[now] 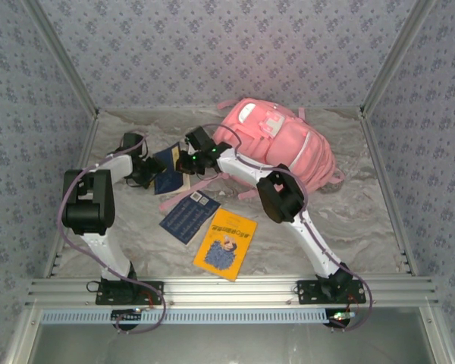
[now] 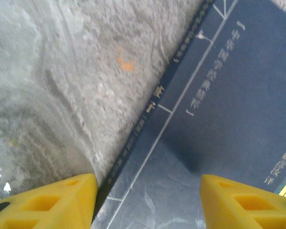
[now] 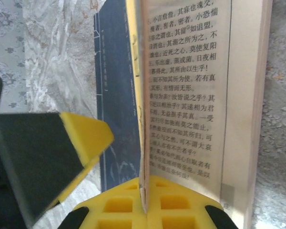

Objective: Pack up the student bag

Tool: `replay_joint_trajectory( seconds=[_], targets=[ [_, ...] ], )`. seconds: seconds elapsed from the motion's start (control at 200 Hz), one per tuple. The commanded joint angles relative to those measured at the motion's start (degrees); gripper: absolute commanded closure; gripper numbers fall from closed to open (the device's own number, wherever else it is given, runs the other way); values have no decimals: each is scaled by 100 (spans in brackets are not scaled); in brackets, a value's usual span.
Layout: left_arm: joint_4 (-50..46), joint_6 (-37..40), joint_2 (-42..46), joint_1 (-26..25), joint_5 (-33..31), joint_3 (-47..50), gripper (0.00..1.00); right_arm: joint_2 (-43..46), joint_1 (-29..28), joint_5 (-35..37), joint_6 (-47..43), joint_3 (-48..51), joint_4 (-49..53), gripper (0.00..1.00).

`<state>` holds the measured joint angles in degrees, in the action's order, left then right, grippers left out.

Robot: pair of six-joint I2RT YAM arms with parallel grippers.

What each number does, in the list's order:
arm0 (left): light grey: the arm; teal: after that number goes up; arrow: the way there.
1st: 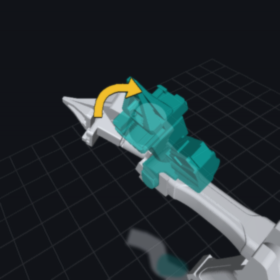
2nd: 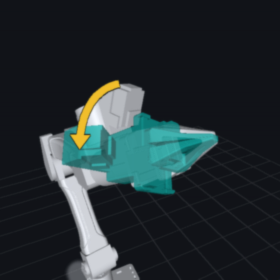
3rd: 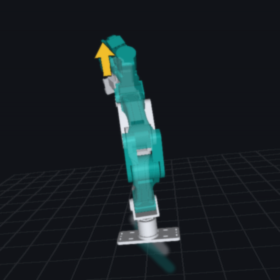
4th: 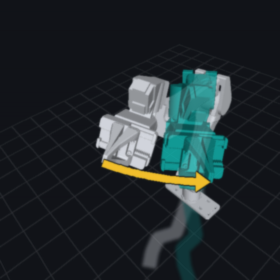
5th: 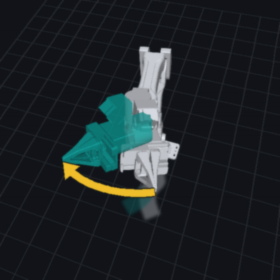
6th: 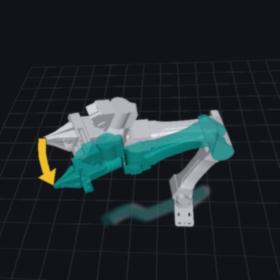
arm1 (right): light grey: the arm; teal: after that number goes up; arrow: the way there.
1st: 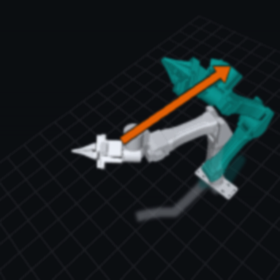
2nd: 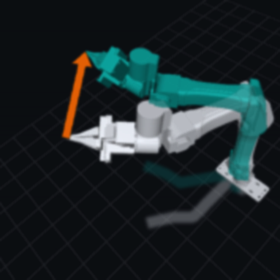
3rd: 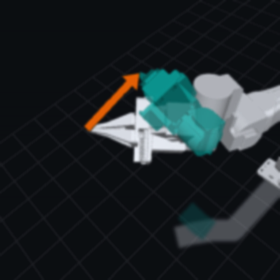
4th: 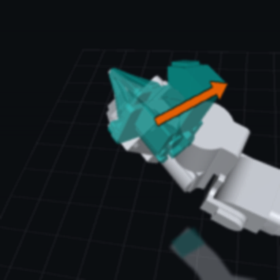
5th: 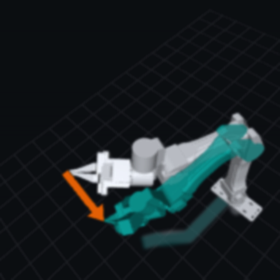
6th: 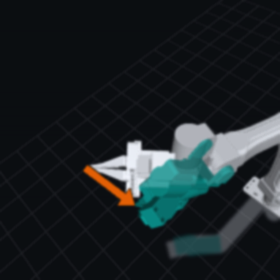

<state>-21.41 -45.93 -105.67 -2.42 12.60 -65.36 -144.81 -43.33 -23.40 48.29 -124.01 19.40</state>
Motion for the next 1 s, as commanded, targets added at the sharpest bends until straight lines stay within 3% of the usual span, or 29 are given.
replay_joint_trajectory(
  seconds=[0.0, 0.155, 0.44, 0.71, 0.994],
  targets=[
    [-939, 112, 441, -173, 225, -40, 37, 424, 85, -389, 370, -80, -256, 100],
    [-1082, 54, 1159, -164, 62, 44, 32, 702, 214, -704, 668, -145, -407, 100],
    [-1309, 41, 2464, -154, 20, 388, 28, 1390, 317, -855, 384, -105, 53, 100],
    [-1045, -4, 3333, -154, 841, 803, 18, 2431, 256, -840, 135, 889, -36, 100],
    [-220, -513, 3967, -187, 1762, 1341, 18, 3493, 181, -697, 60, 1955, -326, 100]
  ],
)
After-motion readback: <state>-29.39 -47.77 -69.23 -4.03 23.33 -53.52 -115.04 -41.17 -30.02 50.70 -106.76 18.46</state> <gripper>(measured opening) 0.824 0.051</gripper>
